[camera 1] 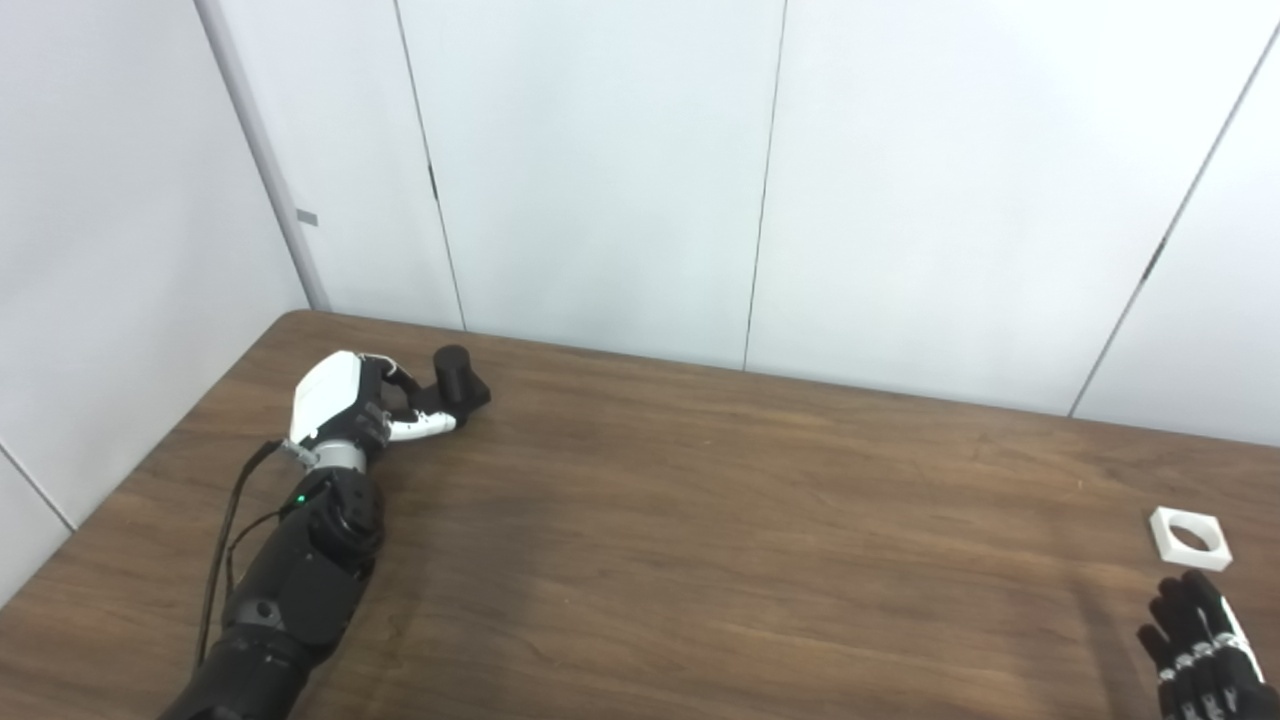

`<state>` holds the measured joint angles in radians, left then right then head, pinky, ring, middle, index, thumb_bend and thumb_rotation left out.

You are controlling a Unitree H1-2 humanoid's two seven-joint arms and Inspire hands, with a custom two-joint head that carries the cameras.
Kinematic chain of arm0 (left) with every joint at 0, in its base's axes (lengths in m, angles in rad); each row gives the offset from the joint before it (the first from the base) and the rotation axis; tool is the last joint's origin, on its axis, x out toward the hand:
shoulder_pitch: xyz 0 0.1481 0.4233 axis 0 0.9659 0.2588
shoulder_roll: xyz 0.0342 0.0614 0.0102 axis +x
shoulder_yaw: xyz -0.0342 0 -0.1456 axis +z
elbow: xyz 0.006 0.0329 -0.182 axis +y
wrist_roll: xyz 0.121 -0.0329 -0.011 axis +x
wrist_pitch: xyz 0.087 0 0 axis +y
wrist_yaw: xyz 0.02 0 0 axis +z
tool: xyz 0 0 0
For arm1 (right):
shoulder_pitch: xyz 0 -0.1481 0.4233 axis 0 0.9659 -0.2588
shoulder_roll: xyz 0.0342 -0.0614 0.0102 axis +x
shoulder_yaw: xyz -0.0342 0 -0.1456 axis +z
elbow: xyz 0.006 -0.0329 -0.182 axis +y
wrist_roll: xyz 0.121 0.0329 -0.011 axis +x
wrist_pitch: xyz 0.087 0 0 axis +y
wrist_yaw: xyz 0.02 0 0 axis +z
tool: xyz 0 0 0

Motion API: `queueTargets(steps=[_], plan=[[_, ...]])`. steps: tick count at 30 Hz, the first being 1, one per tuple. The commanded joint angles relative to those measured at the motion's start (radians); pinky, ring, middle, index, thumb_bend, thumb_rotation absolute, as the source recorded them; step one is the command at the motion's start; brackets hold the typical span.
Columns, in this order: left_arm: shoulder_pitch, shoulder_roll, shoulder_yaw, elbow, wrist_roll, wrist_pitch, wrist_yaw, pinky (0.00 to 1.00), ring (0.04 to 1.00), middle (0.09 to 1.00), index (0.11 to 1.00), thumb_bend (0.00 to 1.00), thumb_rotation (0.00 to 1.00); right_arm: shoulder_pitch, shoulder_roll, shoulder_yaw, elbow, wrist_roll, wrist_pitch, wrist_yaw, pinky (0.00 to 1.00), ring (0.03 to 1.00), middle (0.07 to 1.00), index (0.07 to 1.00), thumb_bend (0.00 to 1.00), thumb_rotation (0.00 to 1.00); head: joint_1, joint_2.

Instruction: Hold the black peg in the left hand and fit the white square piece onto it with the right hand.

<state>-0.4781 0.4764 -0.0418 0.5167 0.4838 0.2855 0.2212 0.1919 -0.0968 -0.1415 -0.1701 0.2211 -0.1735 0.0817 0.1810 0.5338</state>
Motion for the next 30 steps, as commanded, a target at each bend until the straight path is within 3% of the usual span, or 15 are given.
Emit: queueTargets(steps=[1, 11, 21, 26, 30], plan=[[-0.006, -0.001, -0.013, -0.018, -0.017, -0.010, -0.039, 0.69, 0.796, 0.745, 0.484, 0.52, 0.05, 0.075, 0.012, 0.005, 0.081, -0.006, -0.008, 0.004, 0.95, 0.957, 0.934, 0.941, 0.71, 0.92, -0.003, 0.002], [0.026, -0.005, -0.058, -0.101, -0.004, -0.077, -0.050, 0.80, 0.836, 0.761, 0.484, 0.52, 0.05, 0.074, 0.022, 0.009, 0.071, -0.006, 0.004, -0.002, 0.96, 0.955, 0.930, 0.934, 0.69, 0.91, -0.023, 0.007], [0.057, -0.017, -0.088, -0.186, 0.025, -0.086, -0.073, 0.77, 0.830, 0.765, 0.484, 0.52, 0.05, 0.076, 0.034, 0.014, 0.053, -0.022, 0.022, -0.018, 1.00, 0.980, 0.948, 0.948, 0.67, 0.91, -0.047, 0.012], [0.078, -0.009, -0.115, -0.236, 0.074, -0.106, -0.080, 0.98, 0.876, 0.795, 0.485, 0.52, 0.05, 0.076, 0.041, 0.018, 0.043, -0.031, 0.020, -0.027, 1.00, 0.974, 0.943, 0.950, 0.59, 0.93, -0.063, 0.019], [0.094, -0.004, -0.133, -0.291, 0.097, -0.106, -0.102, 1.00, 0.925, 0.823, 0.485, 0.52, 0.05, 0.076, 0.044, 0.024, 0.032, -0.048, 0.028, -0.038, 1.00, 0.976, 0.946, 0.958, 0.57, 0.93, -0.069, 0.021]])
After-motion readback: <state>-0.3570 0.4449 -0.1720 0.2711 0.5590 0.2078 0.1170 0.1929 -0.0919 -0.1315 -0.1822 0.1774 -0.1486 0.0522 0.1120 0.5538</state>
